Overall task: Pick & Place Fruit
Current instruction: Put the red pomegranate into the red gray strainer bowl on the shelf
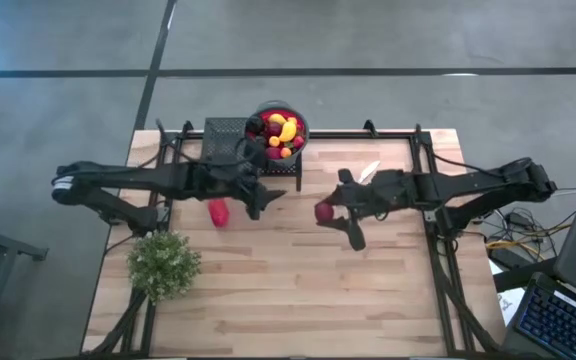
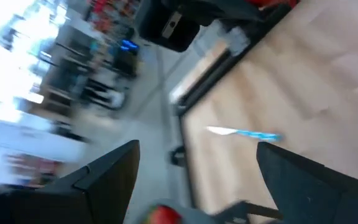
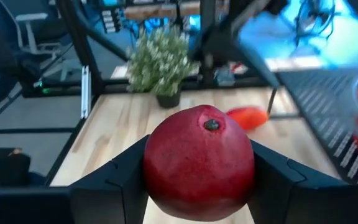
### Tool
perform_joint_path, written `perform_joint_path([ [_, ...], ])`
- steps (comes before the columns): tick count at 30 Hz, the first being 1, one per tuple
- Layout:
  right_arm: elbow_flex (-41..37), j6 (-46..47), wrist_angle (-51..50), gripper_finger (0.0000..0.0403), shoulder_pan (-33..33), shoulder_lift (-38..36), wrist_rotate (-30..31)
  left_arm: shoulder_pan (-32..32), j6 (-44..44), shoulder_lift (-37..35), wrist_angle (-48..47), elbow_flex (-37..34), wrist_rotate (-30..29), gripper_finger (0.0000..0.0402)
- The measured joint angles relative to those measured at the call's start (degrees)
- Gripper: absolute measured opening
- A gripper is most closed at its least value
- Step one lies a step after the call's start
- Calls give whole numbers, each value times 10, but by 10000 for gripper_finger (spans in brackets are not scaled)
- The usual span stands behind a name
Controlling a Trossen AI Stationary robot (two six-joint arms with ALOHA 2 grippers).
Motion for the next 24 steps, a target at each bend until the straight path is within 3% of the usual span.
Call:
perform_joint_path([
  [5,24,-30,5,192,-21,4,-2,-22,124,28,85,0,-76,328],
  [13,51,-69,15,200,-53,4,-18,-30,270,59,188,0,-77,328],
  [24,57,-94,56,195,-74,3,-26,-29,362,98,311,0,-68,328],
])
